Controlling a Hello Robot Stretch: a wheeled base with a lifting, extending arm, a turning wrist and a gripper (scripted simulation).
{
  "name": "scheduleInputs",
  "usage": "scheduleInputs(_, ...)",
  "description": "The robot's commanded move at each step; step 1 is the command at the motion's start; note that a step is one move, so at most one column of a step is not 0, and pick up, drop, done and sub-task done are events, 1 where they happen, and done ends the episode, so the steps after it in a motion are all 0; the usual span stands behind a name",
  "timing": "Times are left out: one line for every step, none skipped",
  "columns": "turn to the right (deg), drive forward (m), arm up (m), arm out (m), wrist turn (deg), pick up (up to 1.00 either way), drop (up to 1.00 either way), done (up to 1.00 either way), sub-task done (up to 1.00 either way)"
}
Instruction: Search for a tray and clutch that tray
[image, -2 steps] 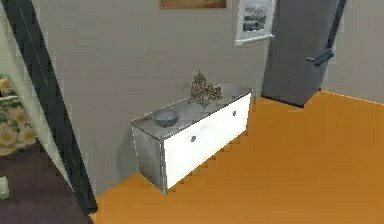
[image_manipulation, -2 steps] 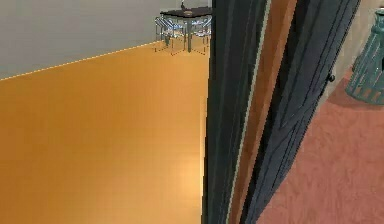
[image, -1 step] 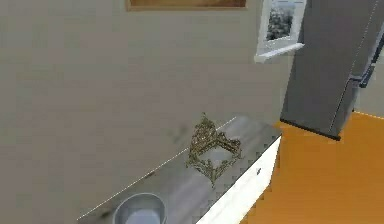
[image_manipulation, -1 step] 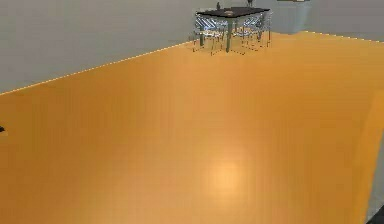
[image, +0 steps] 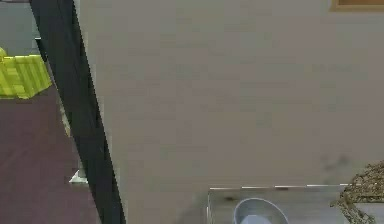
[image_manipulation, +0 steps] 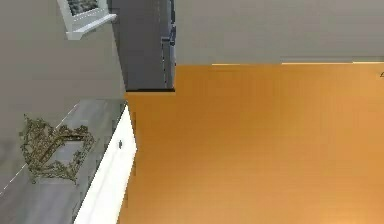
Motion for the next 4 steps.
scheduleInputs(-33.0, 0.00, 0.00, 0.00, 0.0, 0.00, 0.00, 0.00, 0.00)
scheduleInputs(0.0, 0.00, 0.50, 0.00, 0.0, 0.00, 0.00, 0.00, 0.00)
scheduleInputs(0.0, 0.00, 0.22, 0.00, 0.0, 0.00, 0.00, 0.00, 0.00)
scheduleInputs(0.0, 0.00, 0.00, 0.50, 0.0, 0.00, 0.00, 0.00, 0.00)
